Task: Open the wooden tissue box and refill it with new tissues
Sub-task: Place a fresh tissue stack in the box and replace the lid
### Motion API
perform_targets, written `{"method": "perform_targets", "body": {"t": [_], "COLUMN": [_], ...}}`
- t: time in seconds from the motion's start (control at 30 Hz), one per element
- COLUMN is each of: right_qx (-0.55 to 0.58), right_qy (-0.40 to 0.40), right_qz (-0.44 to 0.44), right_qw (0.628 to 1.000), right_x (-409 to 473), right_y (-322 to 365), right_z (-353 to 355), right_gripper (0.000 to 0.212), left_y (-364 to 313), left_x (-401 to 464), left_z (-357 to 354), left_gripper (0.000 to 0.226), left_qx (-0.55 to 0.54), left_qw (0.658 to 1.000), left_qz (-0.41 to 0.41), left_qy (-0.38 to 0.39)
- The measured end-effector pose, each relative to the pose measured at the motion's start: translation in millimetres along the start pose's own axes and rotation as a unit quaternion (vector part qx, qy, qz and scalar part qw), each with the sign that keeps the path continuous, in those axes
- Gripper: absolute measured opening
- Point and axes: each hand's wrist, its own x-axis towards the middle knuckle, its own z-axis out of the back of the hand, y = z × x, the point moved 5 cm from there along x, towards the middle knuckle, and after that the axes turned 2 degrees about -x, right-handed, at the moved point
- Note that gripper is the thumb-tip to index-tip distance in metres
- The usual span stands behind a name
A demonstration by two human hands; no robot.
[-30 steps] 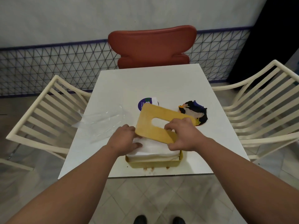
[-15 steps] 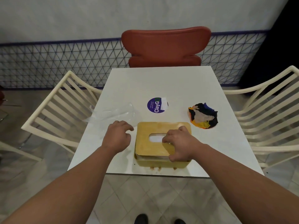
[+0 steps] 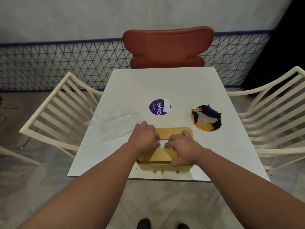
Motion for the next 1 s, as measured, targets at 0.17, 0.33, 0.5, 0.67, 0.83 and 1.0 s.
{"method": "perform_targets", "body": {"t": [0.17,0.33,0.5,0.67,0.83,1.0], "right_qx": [0.008,0.004,0.005,0.017,0.019,0.047], "right_qy": [0.004,0.007,0.012,0.018,0.025,-0.006], "right_qz": [-0.008,-0.01,-0.009,-0.008,-0.011,-0.026], "right_qw": [1.0,1.0,1.0,1.0,0.999,0.999], "right_x": [-1,2,2,1,-3,-6], "right_y": [1,1,1,1,2,-1], "right_z": [-1,-2,-7,-7,-10,-9], "right_gripper": [0.059,0.058,0.058,0.057,0.058,0.057], "left_y": [-8,-7,-5,-5,-8,-8], "left_x": [6,9,10,10,10,10], "left_z": [-3,-8,-14,-18,-19,-21], "left_gripper": [0.032,0.031,0.03,0.03,0.028,0.027], "left_qx": [0.039,0.053,0.042,0.045,0.052,0.045], "left_qw": [0.999,0.998,0.998,0.998,0.998,0.998], "left_qz": [-0.011,0.0,0.005,0.001,-0.012,-0.008], "left_qy": [0.013,0.031,0.042,0.043,0.041,0.036]}}
